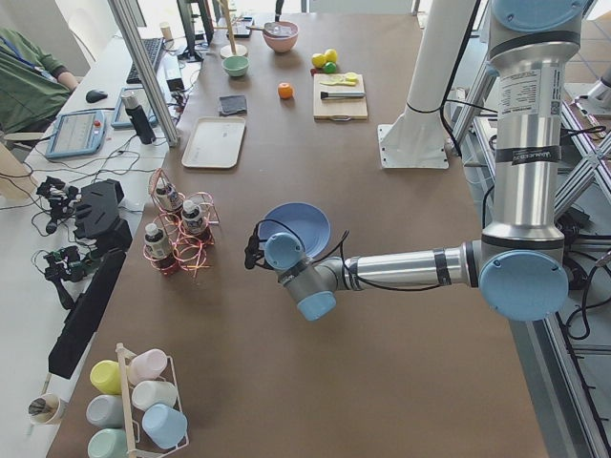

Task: Pick orange to plate
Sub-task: 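Move the left gripper toward the blue plate while the right gripper nears the orange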

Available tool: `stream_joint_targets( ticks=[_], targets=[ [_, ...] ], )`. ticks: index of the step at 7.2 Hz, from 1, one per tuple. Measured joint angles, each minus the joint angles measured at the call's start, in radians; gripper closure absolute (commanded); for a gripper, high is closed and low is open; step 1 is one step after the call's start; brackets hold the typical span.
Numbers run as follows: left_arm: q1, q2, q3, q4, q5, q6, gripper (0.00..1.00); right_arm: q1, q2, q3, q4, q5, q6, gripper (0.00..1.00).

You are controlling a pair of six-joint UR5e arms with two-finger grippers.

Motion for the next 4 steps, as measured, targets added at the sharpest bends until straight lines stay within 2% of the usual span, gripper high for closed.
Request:
stream_joint_targets(
  ticks=[1, 2, 4],
  targets=[
    [0.009, -0.03, -0.05, 0.012, 0.002, -0.095, 1.0, -0.036, 0.02, 0.001, 0.0, -0.027, 0.038, 0.0],
    [0.058, -0.055, -0.1, 0.016, 0.048, -0.192, 1.0, -0.088, 0.043, 0.001, 0.0, -0.063, 0.083, 0.0],
    [0.217, -0.119, -0.182, 0.027, 0.208, -0.37, 1.0, -0.199, 0.088, 0.001, 0.004, -0.128, 0.136, 0.0]
  ],
)
